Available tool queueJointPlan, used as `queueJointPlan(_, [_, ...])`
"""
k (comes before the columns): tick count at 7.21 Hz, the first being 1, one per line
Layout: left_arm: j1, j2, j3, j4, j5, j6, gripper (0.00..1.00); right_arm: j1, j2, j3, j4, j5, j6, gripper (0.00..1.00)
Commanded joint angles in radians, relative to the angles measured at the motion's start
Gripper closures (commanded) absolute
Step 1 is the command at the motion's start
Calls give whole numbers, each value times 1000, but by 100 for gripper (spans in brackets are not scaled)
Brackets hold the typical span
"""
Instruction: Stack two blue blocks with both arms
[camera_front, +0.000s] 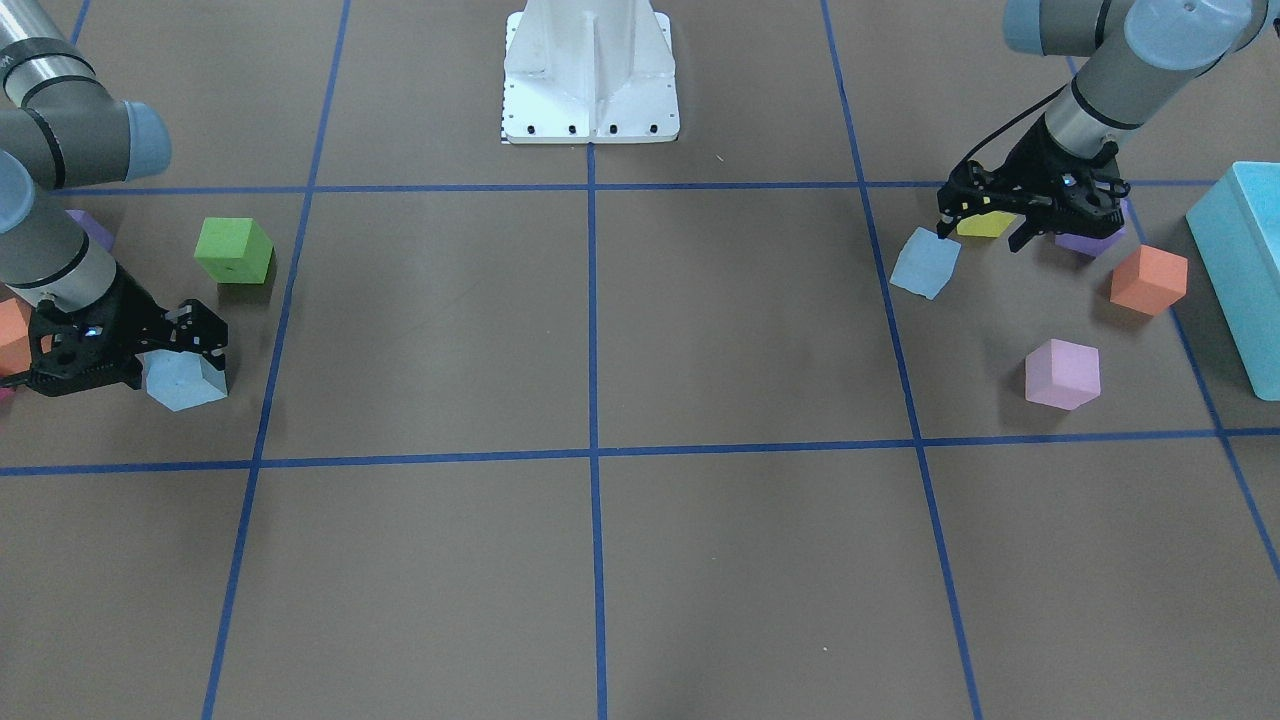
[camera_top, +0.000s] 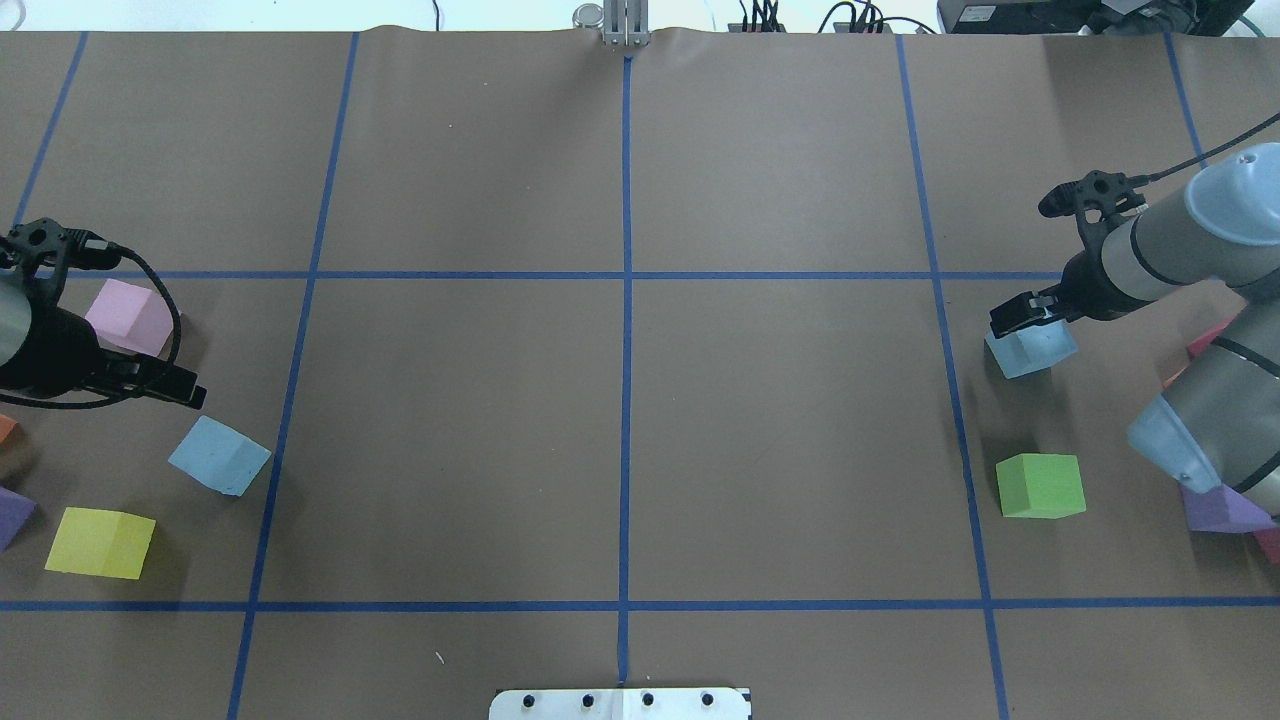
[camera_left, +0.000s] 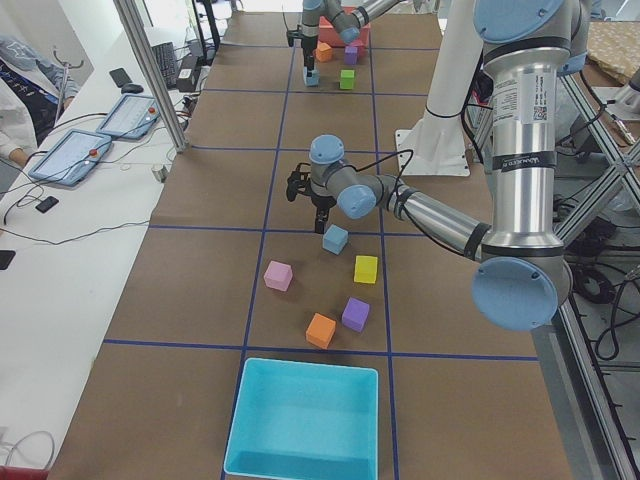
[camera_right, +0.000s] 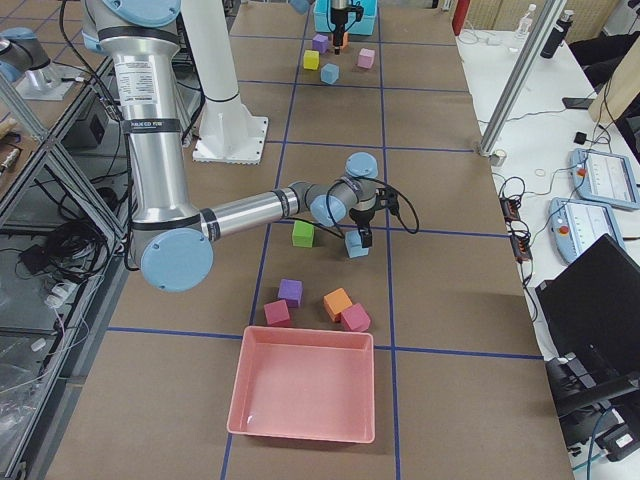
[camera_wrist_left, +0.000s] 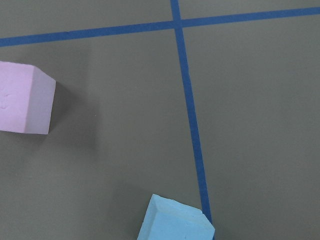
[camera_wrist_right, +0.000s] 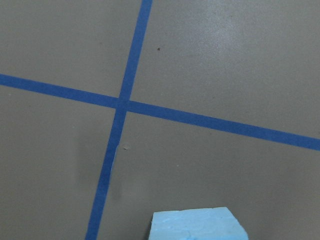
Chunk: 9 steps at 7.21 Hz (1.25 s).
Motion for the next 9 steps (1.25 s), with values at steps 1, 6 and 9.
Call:
queueJointPlan(1, [12,0,0,0,2,-3,0,-2,-11,-3,1,-5,-20,1])
queueJointPlan(6, [99,7,3,0,112,13,1,-19,-10,-19,1,-17,-12,3])
queueJointPlan(9, [142,16,3,-23,172,23,2,-33,-2,-37,3,-30,-16,12])
